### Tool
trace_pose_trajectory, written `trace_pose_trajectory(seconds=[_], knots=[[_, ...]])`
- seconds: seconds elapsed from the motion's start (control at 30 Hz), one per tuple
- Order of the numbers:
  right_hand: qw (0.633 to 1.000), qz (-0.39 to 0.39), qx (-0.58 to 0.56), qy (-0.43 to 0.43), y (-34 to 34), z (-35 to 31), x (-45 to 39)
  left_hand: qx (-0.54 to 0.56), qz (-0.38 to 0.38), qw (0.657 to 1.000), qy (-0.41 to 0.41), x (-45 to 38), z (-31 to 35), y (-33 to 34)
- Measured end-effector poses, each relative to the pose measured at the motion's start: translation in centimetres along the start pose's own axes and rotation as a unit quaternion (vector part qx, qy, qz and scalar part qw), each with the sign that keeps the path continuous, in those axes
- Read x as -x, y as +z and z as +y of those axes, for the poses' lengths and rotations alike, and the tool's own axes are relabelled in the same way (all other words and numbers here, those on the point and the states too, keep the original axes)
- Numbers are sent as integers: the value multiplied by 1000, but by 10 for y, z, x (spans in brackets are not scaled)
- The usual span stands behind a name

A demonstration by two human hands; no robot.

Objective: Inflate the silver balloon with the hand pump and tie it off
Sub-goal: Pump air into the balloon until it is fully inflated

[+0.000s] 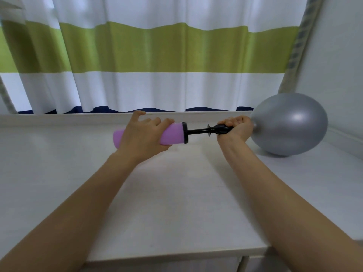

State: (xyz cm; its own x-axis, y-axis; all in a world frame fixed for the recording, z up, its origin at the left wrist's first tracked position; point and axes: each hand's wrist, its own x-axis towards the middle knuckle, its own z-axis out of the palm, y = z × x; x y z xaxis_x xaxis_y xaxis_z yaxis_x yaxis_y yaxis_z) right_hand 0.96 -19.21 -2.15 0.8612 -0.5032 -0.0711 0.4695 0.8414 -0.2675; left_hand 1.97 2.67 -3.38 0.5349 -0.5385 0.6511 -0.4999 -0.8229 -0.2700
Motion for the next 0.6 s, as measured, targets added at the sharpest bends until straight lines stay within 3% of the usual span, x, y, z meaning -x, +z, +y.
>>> trace_pose_trajectory(seconds=[0.23,0.6], knots=[[999,-23,25,28,7,17,14,10,17,1000,-9,-6,23,3],[999,-28,28,8,5,1,5,53,5,998,-36,10,-16,6]])
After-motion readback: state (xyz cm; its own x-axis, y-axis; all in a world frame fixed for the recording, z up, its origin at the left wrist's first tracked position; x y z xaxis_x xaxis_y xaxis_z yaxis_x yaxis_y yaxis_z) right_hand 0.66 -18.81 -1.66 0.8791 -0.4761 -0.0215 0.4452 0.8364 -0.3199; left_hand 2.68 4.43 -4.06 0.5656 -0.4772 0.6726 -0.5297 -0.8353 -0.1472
